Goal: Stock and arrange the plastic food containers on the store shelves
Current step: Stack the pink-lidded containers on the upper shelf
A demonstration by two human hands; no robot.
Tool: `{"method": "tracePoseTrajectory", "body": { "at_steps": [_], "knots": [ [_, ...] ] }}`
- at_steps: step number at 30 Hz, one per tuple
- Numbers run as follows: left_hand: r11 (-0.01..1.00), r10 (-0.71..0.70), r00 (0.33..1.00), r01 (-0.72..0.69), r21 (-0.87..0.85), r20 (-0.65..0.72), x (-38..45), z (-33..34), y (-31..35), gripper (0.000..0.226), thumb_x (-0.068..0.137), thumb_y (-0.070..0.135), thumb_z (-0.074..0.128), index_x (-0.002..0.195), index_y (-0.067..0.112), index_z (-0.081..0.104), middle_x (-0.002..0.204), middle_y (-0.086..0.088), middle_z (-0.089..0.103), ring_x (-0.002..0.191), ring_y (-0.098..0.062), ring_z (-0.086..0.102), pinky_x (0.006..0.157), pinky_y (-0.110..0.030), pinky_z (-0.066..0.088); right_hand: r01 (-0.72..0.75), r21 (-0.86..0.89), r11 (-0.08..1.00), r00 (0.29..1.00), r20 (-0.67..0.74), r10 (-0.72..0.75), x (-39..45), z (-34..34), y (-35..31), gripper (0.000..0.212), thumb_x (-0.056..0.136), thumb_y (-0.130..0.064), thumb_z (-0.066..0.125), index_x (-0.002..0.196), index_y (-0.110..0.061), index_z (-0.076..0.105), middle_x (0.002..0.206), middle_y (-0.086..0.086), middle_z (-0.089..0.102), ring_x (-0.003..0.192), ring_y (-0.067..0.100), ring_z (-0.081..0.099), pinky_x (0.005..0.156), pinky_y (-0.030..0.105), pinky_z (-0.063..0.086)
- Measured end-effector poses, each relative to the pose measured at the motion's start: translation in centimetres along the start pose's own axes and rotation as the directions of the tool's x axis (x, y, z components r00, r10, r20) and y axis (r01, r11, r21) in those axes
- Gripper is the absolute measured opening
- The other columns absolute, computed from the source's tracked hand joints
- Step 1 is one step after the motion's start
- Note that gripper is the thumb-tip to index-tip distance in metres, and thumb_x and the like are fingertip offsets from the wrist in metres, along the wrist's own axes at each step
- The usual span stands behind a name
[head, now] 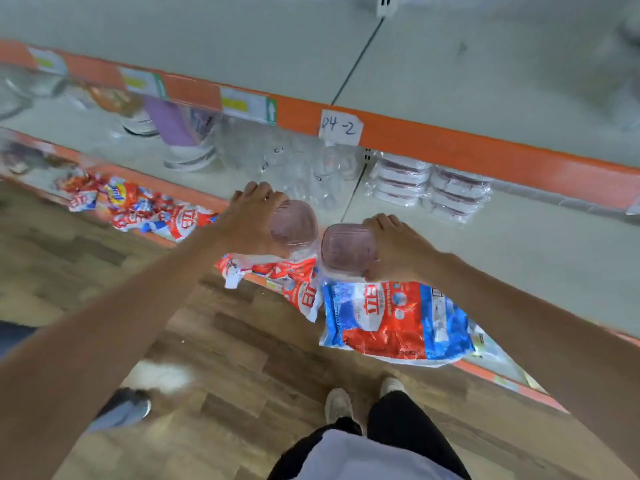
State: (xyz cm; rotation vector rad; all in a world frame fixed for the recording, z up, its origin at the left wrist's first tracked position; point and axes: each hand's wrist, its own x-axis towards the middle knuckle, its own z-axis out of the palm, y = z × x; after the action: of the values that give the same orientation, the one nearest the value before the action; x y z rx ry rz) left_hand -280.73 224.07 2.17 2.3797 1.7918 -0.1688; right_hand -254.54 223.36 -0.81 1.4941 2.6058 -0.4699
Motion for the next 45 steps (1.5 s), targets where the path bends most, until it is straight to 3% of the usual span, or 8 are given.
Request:
{"method": "tracePoseTrajectory", "body": {
  "at_steps": [5, 10, 13, 21, 27, 34, 40, 45],
  "knots": [
    [0.997, 0.012, 1.0, -0.011, -0.076, 0.021, -1.2, -6.6, -1.4, 0.094, 0.055, 0.048, 0.086, 0.133, 0.016, 0.046, 0.12, -0.006, 0.046, 0.114, -0.025, 0.039, 0.097, -0.033, 0.034, 0.173, -0.213, 0.962, 0.981, -0.048, -0.187, 0.1, -8.0, -2.2, 0.081, 0.063, -0.05, 0.073, 0.129, -0.013, 0.044, 0.127, 0.006, 0.038, 0.119, 0.024, 0.039, 0.095, 0.032, 0.034],
    [0.993, 0.026, 0.992, -0.039, -0.109, -0.123, -1.0, -12.9, -0.3, 0.1, 0.046, 0.054, 0.084, 0.131, 0.016, 0.048, 0.115, -0.005, 0.047, 0.114, -0.024, 0.04, 0.096, -0.032, 0.034, 0.147, -0.241, 0.959, 0.978, -0.111, -0.178, -1.0, -15.0, -1.4, 0.084, 0.056, -0.063, 0.072, 0.12, -0.014, 0.049, 0.114, 0.001, 0.041, 0.11, 0.021, 0.042, 0.086, 0.031, 0.033],
    [0.981, 0.059, 0.976, -0.096, -0.169, -0.209, 0.0, -16.0, 1.7, 0.099, 0.043, 0.062, 0.073, 0.129, 0.018, 0.049, 0.105, 0.0, 0.043, 0.108, -0.018, 0.038, 0.09, -0.029, 0.034, 0.086, -0.202, 0.976, 0.974, -0.186, -0.125, -2.6, -17.7, 0.7, 0.087, 0.053, -0.066, 0.07, 0.12, -0.016, 0.047, 0.111, -0.001, 0.041, 0.105, 0.019, 0.042, 0.088, 0.03, 0.037],
    [0.952, 0.236, 0.927, -0.281, -0.123, -0.291, 6.3, -21.4, 10.2, 0.092, 0.059, 0.05, 0.085, 0.135, 0.019, 0.043, 0.105, 0.003, 0.039, 0.106, -0.012, 0.032, 0.095, -0.03, 0.035, -0.111, -0.09, 0.99, 0.966, -0.245, 0.086, -8.9, -22.0, 8.4, 0.087, 0.06, -0.068, 0.071, 0.122, -0.013, 0.046, 0.103, -0.006, 0.034, 0.097, 0.011, 0.036, 0.089, 0.028, 0.037],
    [0.93, 0.317, 0.901, -0.356, -0.088, -0.296, 9.3, -24.8, 15.3, 0.087, 0.064, 0.053, 0.08, 0.135, 0.02, 0.043, 0.12, -0.003, 0.043, 0.121, -0.018, 0.033, 0.099, -0.03, 0.033, -0.194, -0.01, 0.981, 0.923, -0.339, 0.179, -12.9, -24.2, 11.8, 0.083, 0.064, -0.064, 0.072, 0.125, -0.014, 0.047, 0.105, -0.003, 0.035, 0.1, 0.013, 0.038, 0.092, 0.028, 0.036],
    [0.907, 0.342, 0.863, -0.407, -0.109, -0.373, 11.4, -27.4, 20.4, 0.082, 0.06, 0.06, 0.079, 0.128, 0.024, 0.049, 0.107, 0.0, 0.043, 0.109, -0.015, 0.033, 0.088, -0.028, 0.033, -0.326, 0.089, 0.941, 0.829, -0.451, 0.33, -16.7, -28.1, 16.9, 0.076, 0.064, -0.063, 0.072, 0.12, -0.017, 0.05, 0.109, -0.003, 0.037, 0.105, 0.016, 0.041, 0.09, 0.026, 0.036],
    [0.902, 0.352, 0.847, -0.421, -0.097, -0.399, 13.1, -26.8, 23.8, 0.069, 0.063, 0.05, 0.083, 0.118, 0.02, 0.054, 0.111, -0.001, 0.036, 0.116, -0.018, 0.029, 0.1, -0.029, 0.033, -0.482, 0.061, 0.874, 0.788, -0.405, 0.463, -18.0, -29.4, 21.5, 0.071, 0.068, -0.061, 0.072, 0.116, -0.012, 0.053, 0.111, 0.004, 0.038, 0.097, 0.018, 0.038, 0.083, 0.029, 0.038],
    [0.896, 0.343, 0.833, -0.429, -0.116, -0.434, 14.2, -27.3, 25.2, 0.068, 0.061, 0.048, 0.084, 0.115, 0.017, 0.057, 0.107, 0.0, 0.036, 0.11, -0.016, 0.028, 0.097, -0.028, 0.033, -0.473, -0.026, 0.881, 0.835, -0.332, 0.439, -17.2, -30.7, 23.0, 0.078, 0.073, -0.056, 0.07, 0.129, -0.008, 0.045, 0.124, 0.009, 0.039, 0.113, 0.025, 0.043, 0.089, 0.031, 0.039]
  ]
}}
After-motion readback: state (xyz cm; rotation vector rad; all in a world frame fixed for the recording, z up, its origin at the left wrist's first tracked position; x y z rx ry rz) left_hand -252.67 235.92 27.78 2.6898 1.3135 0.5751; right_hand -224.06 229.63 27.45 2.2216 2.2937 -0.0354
